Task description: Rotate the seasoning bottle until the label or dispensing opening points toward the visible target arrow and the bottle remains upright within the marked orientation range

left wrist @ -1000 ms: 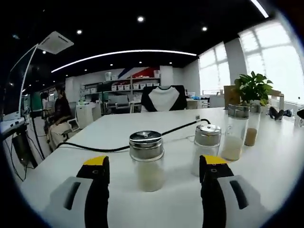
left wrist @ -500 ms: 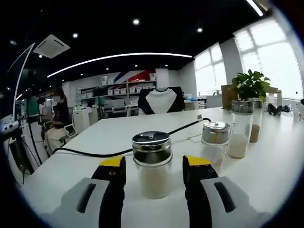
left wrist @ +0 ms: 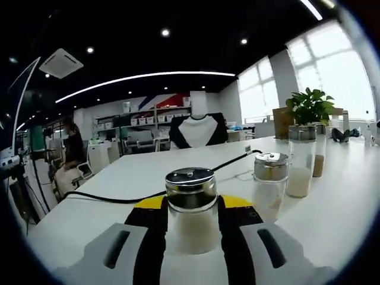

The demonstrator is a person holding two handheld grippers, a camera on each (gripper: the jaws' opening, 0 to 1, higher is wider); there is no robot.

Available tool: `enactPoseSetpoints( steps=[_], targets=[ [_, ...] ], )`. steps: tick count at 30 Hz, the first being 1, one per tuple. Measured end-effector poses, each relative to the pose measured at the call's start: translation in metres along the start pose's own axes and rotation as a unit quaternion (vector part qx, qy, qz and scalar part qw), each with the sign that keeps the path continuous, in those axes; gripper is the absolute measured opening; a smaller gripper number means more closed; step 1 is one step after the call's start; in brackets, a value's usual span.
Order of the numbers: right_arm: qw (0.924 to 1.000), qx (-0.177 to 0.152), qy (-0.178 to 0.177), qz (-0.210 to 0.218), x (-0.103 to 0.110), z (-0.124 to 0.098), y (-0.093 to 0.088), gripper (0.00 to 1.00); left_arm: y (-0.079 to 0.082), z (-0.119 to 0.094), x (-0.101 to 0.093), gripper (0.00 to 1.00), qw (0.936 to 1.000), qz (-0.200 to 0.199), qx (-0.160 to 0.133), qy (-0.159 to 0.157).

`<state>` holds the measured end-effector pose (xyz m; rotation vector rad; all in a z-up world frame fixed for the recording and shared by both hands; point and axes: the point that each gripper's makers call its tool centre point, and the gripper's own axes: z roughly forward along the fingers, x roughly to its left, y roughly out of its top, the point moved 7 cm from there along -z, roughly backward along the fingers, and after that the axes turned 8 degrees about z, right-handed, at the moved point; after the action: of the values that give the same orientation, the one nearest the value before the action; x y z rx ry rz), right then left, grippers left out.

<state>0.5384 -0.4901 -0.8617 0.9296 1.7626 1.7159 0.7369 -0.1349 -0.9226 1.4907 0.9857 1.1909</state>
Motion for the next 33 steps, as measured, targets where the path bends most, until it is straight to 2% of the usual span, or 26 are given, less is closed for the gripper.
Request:
enactPoseSetpoints(
  steps=[14,18,20,22,24,27,33],
  targets=[
    [1.0,-0.001,-0.004,-0.002,-0.004,-0.006,0.002,0.83,0.003,-0.007,-0.003,0.34,1.0,0.003,0.005,-0.005],
    [1.0,0.001,-0.001,-0.003,-0.004,-0.008,-0.001,0.83,0.004,-0.01,-0.003,0.34,0.9997,-0.018,-0.001,-0.015],
    [0.9999,0.001,0.014,-0.002,-0.002,-0.009,-0.003,0.84,0.006,-0.011,-0.004,0.34,0.9997,-0.014,-0.004,-0.018],
    [0.9993,-0.003,0.035,0.016,0.0,-0.01,-0.004,0.84,0.007,-0.012,-0.005,0.34,0.9997,-0.011,-0.004,-0.019],
    [0.999,-0.001,0.039,0.02,0.0,-0.011,-0.006,0.84,0.008,-0.013,-0.005,0.34,0.9997,-0.012,-0.005,-0.021],
    [0.9965,-0.017,0.058,0.058,0.002,-0.013,-0.005,0.85,0.01,-0.015,-0.006,0.34,0.9995,-0.017,-0.009,-0.024],
    [0.997,-0.016,0.06,0.046,-0.001,-0.016,-0.005,0.87,0.019,-0.021,-0.003,0.34,0.9992,-0.014,-0.021,-0.03]
  ],
)
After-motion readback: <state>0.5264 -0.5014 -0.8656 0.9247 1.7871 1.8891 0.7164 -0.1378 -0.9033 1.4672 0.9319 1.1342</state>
